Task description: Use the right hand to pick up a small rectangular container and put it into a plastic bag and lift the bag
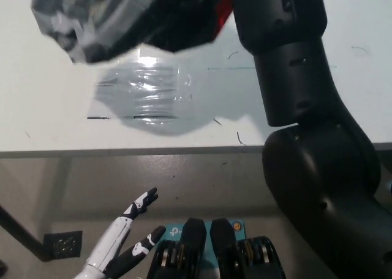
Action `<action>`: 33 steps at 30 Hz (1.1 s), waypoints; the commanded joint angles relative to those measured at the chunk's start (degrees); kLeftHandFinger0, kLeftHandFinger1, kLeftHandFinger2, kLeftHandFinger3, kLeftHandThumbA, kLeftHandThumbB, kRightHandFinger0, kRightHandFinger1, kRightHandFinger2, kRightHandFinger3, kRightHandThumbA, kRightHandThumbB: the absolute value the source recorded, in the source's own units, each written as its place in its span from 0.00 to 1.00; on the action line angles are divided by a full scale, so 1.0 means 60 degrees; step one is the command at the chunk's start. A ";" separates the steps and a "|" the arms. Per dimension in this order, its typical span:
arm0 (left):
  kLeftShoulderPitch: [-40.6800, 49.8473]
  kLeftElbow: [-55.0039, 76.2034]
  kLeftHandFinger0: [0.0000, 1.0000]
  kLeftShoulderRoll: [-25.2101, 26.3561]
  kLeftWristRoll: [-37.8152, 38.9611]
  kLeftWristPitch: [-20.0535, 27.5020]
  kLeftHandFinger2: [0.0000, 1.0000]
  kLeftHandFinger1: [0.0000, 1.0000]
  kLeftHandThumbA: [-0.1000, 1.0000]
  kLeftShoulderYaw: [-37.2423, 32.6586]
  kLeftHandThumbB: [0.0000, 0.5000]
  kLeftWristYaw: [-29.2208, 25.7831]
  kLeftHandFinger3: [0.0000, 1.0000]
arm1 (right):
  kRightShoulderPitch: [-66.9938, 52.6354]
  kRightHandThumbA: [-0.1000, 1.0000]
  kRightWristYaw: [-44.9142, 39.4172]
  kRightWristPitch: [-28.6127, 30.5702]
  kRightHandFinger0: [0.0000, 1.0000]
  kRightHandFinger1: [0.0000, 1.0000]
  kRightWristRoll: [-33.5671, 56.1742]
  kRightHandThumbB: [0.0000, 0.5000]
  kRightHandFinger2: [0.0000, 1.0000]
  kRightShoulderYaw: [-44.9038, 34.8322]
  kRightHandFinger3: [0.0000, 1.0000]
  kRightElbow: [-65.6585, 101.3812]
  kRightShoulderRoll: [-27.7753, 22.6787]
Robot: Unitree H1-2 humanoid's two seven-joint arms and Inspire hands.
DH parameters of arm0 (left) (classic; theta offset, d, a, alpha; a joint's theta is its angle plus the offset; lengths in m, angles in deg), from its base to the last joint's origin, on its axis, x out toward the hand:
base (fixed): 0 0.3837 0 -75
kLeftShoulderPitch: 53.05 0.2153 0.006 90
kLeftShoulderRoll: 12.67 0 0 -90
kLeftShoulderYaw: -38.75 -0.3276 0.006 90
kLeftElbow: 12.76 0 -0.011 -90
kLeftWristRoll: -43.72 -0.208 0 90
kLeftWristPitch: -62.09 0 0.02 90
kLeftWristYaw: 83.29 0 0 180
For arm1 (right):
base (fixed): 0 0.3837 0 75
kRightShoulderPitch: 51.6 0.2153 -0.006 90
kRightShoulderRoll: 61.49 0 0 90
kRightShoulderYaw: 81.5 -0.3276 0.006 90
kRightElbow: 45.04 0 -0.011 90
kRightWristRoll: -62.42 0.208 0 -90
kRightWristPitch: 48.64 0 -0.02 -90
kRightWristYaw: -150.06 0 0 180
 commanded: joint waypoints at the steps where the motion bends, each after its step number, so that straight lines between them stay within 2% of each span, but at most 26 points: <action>1: 0.0046 0.0365 1.00 -0.0016 -0.0083 0.0153 1.00 1.00 0.91 0.0061 0.45 -0.0194 1.00 | 0.0851 0.00 0.0562 0.0017 0.00 0.18 0.0845 0.20 0.77 0.0624 1.00 0.1783 -0.0302; 5: 0.0147 0.0287 1.00 -0.0045 -0.0206 0.0296 1.00 1.00 0.91 -0.0027 0.44 -0.0232 1.00 | -0.0126 0.00 0.0297 0.0017 0.00 0.24 0.0434 0.12 0.88 0.0731 1.00 0.0444 -0.0186; 6: 0.0194 0.0260 1.00 -0.0059 -0.0216 0.0356 1.00 1.00 0.91 -0.0051 0.42 -0.0244 1.00 | -0.0294 0.00 0.0235 0.0017 0.00 0.18 0.0270 0.18 0.79 0.0645 1.00 -0.0494 -0.0185; 7: 0.0211 0.0241 1.00 -0.0063 -0.0219 0.0392 1.00 1.00 0.91 -0.0058 0.42 -0.0255 1.00 | -0.0344 0.00 0.0224 0.0017 0.00 0.17 0.0189 0.18 0.77 0.0619 1.00 -0.0856 -0.0188; 10: 0.0343 0.0272 1.00 -0.0056 -0.0276 0.0479 1.00 1.00 0.91 -0.0052 0.42 -0.0296 1.00 | -0.0326 0.00 0.0228 0.0074 0.00 0.18 0.0191 0.27 0.78 0.0395 1.00 -0.1443 -0.0125; 12: 0.0428 0.0296 1.00 -0.0106 -0.0277 0.0436 1.00 1.00 0.91 -0.0041 0.43 -0.0306 1.00 | -0.0097 0.00 0.0409 0.0017 0.00 0.13 0.0405 0.33 0.70 0.0307 1.00 -0.1139 -0.0083; 13: 0.0445 0.0299 1.00 -0.0123 -0.0278 0.0426 1.00 1.00 0.91 -0.0039 0.43 -0.0306 1.00 | -0.0067 0.00 0.0420 0.0017 0.00 0.13 0.0434 0.33 0.70 0.0296 1.00 -0.1076 -0.0075; 14: 0.0448 0.0294 1.00 -0.0113 -0.0296 0.0396 1.00 1.00 0.91 -0.0018 0.43 -0.0299 1.00 | 0.0193 0.00 0.0366 0.0017 0.00 0.12 0.0559 0.22 0.70 0.0406 1.00 -0.0452 -0.0087; 16: 0.0479 0.0332 1.00 -0.0127 -0.0289 0.0349 1.00 1.00 0.91 0.0010 0.40 -0.0299 1.00 | 0.0608 0.00 0.0569 0.0017 0.00 0.20 0.0931 0.22 0.80 0.0601 1.00 0.0481 -0.0134; 18: 0.0529 0.0332 1.00 -0.0150 -0.0212 0.0357 1.00 1.00 0.88 0.0010 0.40 -0.0276 1.00 | 0.0713 0.00 0.0673 0.0017 0.00 0.20 0.0992 0.23 0.78 0.0713 1.00 0.0905 -0.0158; 20: 0.0541 0.0317 1.00 -0.0178 -0.0131 0.0352 1.00 1.00 0.87 0.0017 0.40 -0.0264 1.00 | 0.0572 0.00 0.0703 0.0017 0.00 0.23 0.0907 0.21 0.81 0.0826 1.00 0.1063 -0.0127; 21: 0.0525 0.0296 1.00 -0.0166 -0.0189 0.0366 1.00 1.00 0.88 0.0008 0.41 -0.0275 1.00 | 0.0313 0.00 0.0459 0.0017 0.00 0.20 0.0650 0.19 0.81 0.0857 1.00 0.0860 -0.0064; 24: 0.0541 0.0242 1.00 -0.0135 -0.0265 0.0478 1.00 1.00 0.87 -0.0015 0.38 -0.0293 1.00 | -0.0161 0.00 0.0357 0.0017 0.00 0.22 0.0300 0.20 0.84 0.0913 1.00 -0.0082 0.0056; 30: 0.0605 0.0291 1.00 -0.0149 -0.0377 0.0452 1.00 1.00 0.87 -0.0089 0.39 -0.0276 1.00 | -0.0494 0.00 -0.0118 0.0751 0.00 0.16 -0.0144 0.25 0.74 0.0968 1.00 -0.2336 -0.0096; 33: 0.0503 0.0276 1.00 -0.0138 -0.0331 0.0425 1.00 1.00 0.87 -0.0087 0.39 -0.0221 1.00 | -0.0448 0.00 -0.0430 0.1443 0.00 0.15 -0.0432 0.22 0.74 0.1080 1.00 -0.3418 -0.0224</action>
